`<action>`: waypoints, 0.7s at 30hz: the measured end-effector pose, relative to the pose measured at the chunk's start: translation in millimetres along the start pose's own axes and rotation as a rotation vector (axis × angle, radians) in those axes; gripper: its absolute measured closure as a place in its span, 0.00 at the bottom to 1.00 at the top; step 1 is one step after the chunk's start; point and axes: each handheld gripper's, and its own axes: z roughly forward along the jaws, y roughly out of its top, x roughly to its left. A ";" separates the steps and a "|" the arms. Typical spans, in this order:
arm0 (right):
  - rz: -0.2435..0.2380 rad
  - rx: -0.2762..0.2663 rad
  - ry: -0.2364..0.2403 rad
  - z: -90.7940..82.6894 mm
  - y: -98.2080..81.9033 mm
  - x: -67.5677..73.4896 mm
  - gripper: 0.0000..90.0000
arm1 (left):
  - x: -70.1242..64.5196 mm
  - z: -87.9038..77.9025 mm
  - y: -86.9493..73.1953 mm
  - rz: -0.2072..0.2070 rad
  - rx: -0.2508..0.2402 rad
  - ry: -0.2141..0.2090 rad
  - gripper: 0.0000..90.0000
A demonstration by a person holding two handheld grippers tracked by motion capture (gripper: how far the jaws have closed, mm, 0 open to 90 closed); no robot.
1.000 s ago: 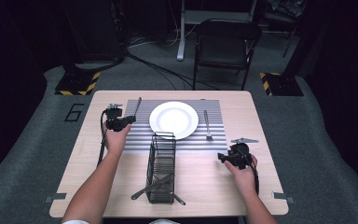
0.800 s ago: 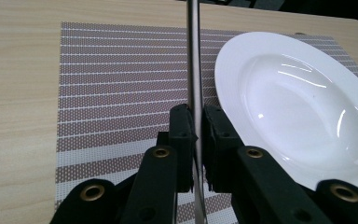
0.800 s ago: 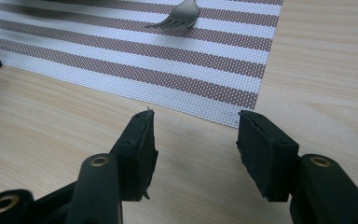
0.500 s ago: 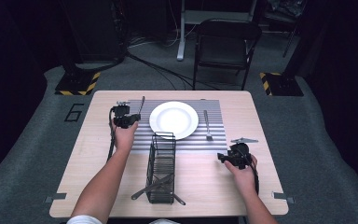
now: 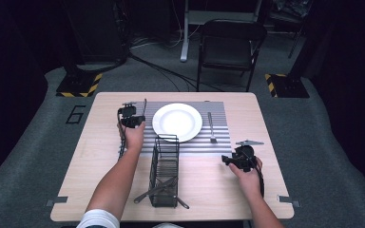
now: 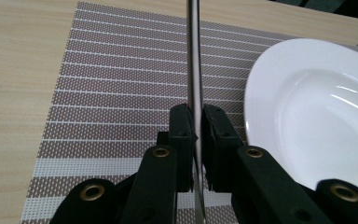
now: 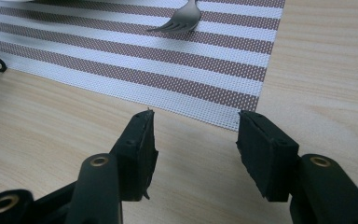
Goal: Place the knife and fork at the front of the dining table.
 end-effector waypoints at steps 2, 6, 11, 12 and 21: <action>0.000 0.002 0.002 1.1 -0.2 -0.3 0.51 | 0.3 4.7 -1.1 0.017 0.004 0.016 0.92; -0.003 0.017 0.010 2.4 -0.5 2.1 0.51 | -1.0 16.6 -3.6 0.011 0.016 0.030 0.92; 0.002 0.012 0.012 2.3 -0.3 3.1 0.51 | 0.4 23.5 -5.1 -0.014 0.024 0.038 0.92; 0.005 0.012 0.012 1.9 -0.4 3.0 0.51 | 0.5 24.6 -5.6 -0.029 0.023 0.043 0.92; -0.006 0.004 0.018 2.4 -0.6 1.1 0.51 | 5.4 32.3 -7.8 -0.053 0.024 0.054 0.92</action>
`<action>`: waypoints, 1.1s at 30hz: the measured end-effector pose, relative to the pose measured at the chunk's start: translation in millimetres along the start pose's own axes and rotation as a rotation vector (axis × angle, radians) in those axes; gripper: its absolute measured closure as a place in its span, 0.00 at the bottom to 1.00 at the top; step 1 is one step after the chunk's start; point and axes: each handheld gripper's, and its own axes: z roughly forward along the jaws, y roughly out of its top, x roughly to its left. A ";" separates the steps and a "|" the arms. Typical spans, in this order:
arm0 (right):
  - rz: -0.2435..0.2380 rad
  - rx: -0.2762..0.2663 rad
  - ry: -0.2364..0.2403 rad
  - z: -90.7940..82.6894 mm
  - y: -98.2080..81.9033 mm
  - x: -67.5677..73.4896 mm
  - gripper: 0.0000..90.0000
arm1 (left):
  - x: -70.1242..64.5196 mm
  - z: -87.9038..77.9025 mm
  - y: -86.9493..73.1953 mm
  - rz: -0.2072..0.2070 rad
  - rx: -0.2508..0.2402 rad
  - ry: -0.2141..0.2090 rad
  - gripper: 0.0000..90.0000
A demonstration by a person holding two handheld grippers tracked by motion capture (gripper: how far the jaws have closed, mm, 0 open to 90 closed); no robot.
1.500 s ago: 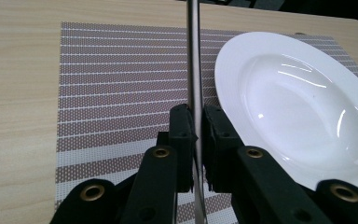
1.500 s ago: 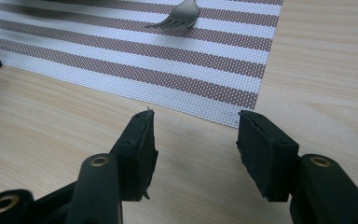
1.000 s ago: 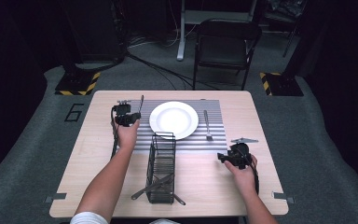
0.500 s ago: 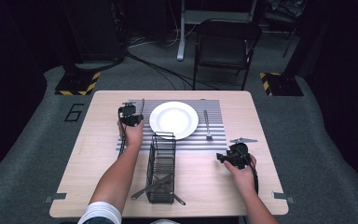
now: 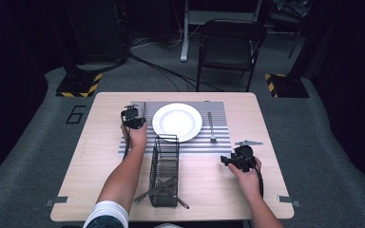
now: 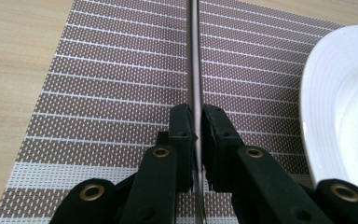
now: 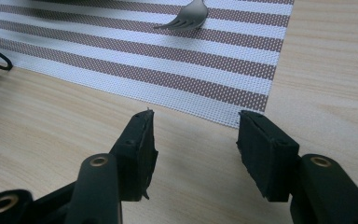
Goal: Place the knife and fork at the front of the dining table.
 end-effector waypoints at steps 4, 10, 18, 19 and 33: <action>0.015 0.002 0.001 -0.6 0.1 1.5 0.51 | 1.1 2.3 0.5 0.005 0.014 0.001 0.92; 0.003 -0.002 0.001 -0.2 -0.1 0.2 0.51 | 0.9 3.1 0.9 0.007 0.014 -0.002 0.91; 0.007 -0.001 0.005 0.2 -0.1 0.5 0.50 | 1.5 3.0 0.7 0.003 0.012 -0.006 0.91; 0.006 -0.002 0.005 0.3 -0.2 0.3 0.51 | 1.6 3.0 0.6 0.000 0.012 -0.006 0.91; 0.006 -0.002 0.005 0.4 -0.1 0.3 0.51 | 7.4 0.8 1.0 0.028 0.014 -0.004 0.88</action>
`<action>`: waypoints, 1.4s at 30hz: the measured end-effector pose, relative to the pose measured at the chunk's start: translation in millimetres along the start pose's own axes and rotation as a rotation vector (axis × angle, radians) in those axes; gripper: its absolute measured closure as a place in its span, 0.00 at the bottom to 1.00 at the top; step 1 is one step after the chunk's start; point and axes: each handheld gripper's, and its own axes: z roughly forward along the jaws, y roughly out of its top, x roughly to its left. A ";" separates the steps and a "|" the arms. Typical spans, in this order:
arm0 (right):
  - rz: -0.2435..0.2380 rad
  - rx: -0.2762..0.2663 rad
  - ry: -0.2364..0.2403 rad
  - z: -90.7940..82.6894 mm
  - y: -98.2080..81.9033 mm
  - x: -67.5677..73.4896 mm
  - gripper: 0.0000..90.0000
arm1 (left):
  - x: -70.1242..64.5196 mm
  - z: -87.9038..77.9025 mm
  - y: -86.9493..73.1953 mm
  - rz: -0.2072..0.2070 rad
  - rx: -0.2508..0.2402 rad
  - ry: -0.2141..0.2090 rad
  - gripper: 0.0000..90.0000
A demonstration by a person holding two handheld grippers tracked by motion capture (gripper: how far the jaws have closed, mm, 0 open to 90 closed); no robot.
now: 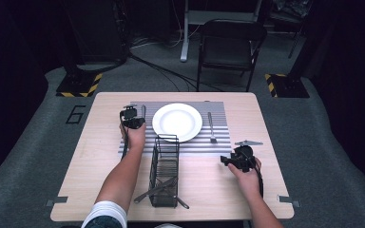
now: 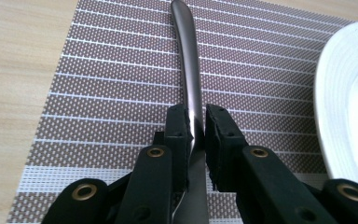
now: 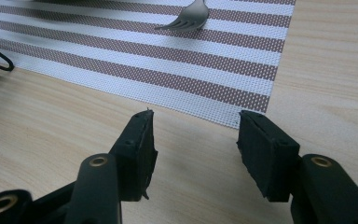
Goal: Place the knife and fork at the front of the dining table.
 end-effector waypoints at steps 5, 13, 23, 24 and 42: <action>0.013 0.007 -0.001 0.1 -0.2 1.2 0.50 | 2.8 -0.6 -0.2 -0.013 -0.002 -0.019 0.86; 0.004 -0.004 0.000 -0.3 -0.1 -0.3 0.50 | 8.7 -10.8 4.5 0.002 -0.001 -0.057 0.72; 0.024 -0.004 -0.005 -2.4 -2.4 -2.2 0.50 | 16.4 -37.5 0.5 0.058 0.006 -0.139 0.55; 0.029 -0.003 -0.006 -1.5 -2.7 -3.0 0.50 | 17.3 -41.5 1.1 0.080 0.014 -0.136 0.54; 0.014 -0.017 -0.015 -6.3 -1.1 2.7 0.49 | 36.9 -101.4 -3.4 0.189 -0.018 -0.180 0.51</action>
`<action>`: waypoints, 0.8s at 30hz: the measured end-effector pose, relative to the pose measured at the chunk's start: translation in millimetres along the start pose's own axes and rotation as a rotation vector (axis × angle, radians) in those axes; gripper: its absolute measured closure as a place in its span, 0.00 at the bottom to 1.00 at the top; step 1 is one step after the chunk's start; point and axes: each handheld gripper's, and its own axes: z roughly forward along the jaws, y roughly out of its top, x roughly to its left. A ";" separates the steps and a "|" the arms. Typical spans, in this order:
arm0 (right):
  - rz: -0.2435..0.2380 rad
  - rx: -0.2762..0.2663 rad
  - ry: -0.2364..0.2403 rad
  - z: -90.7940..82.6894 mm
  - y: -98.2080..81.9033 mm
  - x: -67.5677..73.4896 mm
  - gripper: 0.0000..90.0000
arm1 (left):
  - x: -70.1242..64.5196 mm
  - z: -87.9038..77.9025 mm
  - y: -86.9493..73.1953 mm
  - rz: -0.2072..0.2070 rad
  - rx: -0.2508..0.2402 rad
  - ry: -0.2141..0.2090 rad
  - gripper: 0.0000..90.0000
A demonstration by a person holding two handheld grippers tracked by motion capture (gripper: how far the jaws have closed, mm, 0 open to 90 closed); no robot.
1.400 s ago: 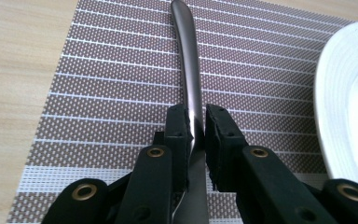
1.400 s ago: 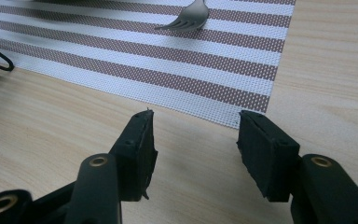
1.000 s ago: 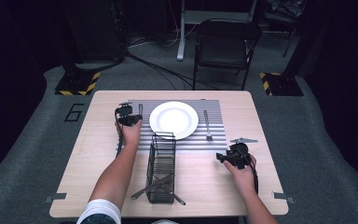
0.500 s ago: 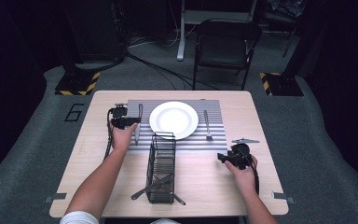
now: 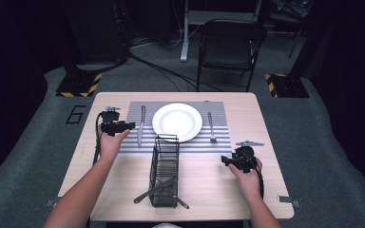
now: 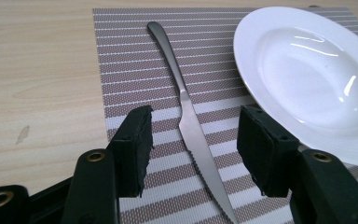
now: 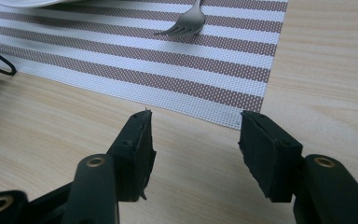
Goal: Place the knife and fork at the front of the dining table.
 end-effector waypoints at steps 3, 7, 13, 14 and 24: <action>-0.014 -0.001 0.001 1.2 0.3 0.1 0.48 | 0.2 -11.7 -2.3 0.007 -0.001 -0.014 0.49; -0.016 0.004 0.002 1.4 0.3 -0.5 0.48 | -3.7 -22.9 -6.7 0.004 -0.004 -0.038 0.49; -0.006 -0.013 -0.001 -2.9 1.2 -2.7 0.47 | -9.4 -36.7 -17.6 0.052 -0.011 -0.058 0.48; -0.006 -0.017 -0.004 -3.5 1.2 -2.6 0.47 | -11.8 -41.6 -22.4 0.066 -0.007 -0.069 0.48; -0.011 -0.027 -0.002 -6.2 2.5 -2.7 0.47 | -19.4 -65.0 -40.7 0.138 0.000 -0.087 0.47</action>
